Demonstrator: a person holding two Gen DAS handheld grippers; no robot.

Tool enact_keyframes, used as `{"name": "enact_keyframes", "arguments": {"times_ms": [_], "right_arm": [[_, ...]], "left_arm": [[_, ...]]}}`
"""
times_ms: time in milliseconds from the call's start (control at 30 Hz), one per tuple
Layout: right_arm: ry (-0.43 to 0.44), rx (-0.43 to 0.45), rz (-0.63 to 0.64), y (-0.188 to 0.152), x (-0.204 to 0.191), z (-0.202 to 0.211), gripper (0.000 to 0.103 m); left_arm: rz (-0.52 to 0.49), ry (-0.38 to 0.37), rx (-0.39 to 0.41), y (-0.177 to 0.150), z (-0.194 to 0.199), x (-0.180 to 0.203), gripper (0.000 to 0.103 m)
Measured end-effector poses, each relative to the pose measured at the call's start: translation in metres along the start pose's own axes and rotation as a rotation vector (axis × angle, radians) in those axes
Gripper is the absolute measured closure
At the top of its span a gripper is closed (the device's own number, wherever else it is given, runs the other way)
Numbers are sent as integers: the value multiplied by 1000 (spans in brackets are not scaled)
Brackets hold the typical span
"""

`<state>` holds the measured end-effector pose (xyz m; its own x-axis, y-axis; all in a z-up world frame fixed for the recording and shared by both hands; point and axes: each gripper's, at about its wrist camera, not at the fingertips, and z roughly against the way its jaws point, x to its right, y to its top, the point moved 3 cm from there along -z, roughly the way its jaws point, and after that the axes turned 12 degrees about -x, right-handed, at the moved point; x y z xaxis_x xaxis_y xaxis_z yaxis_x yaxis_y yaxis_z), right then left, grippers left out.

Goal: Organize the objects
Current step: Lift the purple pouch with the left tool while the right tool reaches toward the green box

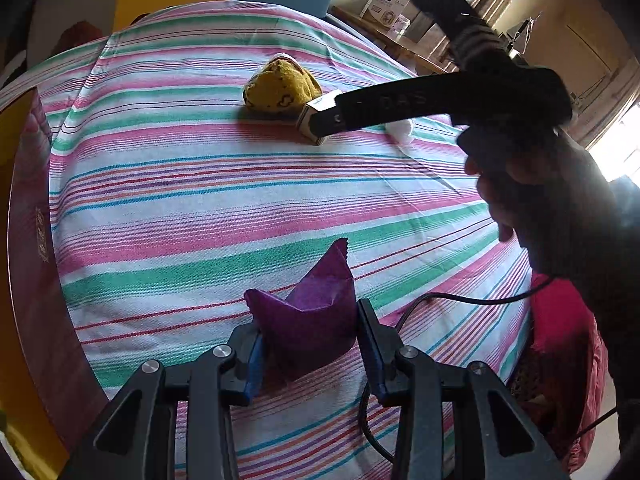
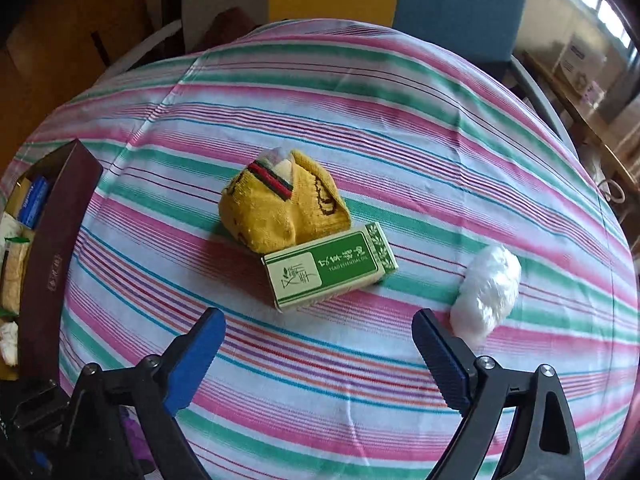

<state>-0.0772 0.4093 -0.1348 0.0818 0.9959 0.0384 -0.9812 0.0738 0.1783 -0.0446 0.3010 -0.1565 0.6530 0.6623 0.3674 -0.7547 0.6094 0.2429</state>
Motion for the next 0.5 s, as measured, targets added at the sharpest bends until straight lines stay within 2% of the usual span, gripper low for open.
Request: {"name": "enact_keyframes", "arguments": {"times_ms": [233, 300, 433, 500], "right_arm": [[-8, -26, 22, 21, 7, -19, 8], [1, -13, 23, 20, 8, -18, 27], [25, 53, 4, 4, 7, 1, 26], [44, 56, -13, -10, 6, 8, 26]], "left_arm": [[-6, -4, -2, 2, -2, 0, 63], [-6, -4, -2, 2, -2, 0, 63], [-10, -2, 4, 4, -3, 0, 63], [-13, 1, 7, 2, -3, 0, 63]]}}
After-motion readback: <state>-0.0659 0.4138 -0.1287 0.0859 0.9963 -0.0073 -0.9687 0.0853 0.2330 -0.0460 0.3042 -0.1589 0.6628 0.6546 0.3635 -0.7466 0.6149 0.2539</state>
